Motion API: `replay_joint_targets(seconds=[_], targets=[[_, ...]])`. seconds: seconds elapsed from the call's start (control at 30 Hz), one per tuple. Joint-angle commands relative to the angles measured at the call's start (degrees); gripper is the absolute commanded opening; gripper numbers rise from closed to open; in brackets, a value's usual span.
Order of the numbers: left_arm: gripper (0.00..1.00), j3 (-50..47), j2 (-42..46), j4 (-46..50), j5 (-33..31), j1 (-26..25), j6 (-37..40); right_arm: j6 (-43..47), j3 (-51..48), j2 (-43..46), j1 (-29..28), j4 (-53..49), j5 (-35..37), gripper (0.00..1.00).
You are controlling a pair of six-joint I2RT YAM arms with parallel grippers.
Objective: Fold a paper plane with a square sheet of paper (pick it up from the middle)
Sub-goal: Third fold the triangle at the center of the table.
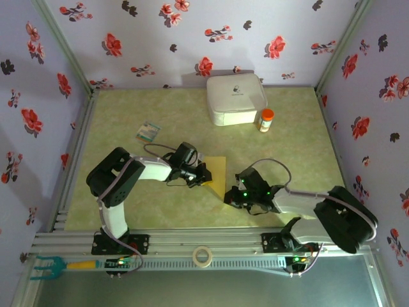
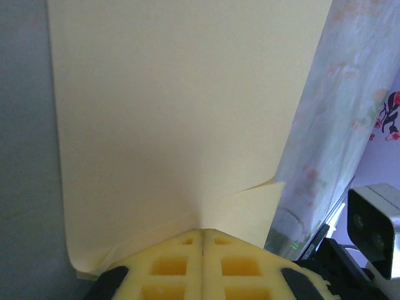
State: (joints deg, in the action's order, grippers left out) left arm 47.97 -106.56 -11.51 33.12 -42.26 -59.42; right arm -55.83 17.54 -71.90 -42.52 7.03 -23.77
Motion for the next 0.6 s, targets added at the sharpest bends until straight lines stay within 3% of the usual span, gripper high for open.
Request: replay_joint_targets(seconds=[0.0, 0.17, 0.4, 0.57], targets=[[0.00, -1.1, -1.5, 4.9, -4.0, 0.4, 1.3, -0.1, 0.8, 4.6, 0.8, -7.7, 1.2, 0.05], [0.00, -1.2, -1.0, 4.8, -4.1, 0.4, 1.4, 1.5, 6.8, 5.5, 1.8, -9.1, 2.7, 0.06], [0.00, -1.4, -0.9, 4.3, -4.1, 0.4, 1.3, 1.0, 14.6, -9.9, 2.5, -1.4, -0.3, 0.05], [0.00, -1.3, -0.8, 4.1, -3.9, 0.4, 1.6, -0.2, 15.4, -15.9, 2.6, 1.3, -1.2, 0.04]])
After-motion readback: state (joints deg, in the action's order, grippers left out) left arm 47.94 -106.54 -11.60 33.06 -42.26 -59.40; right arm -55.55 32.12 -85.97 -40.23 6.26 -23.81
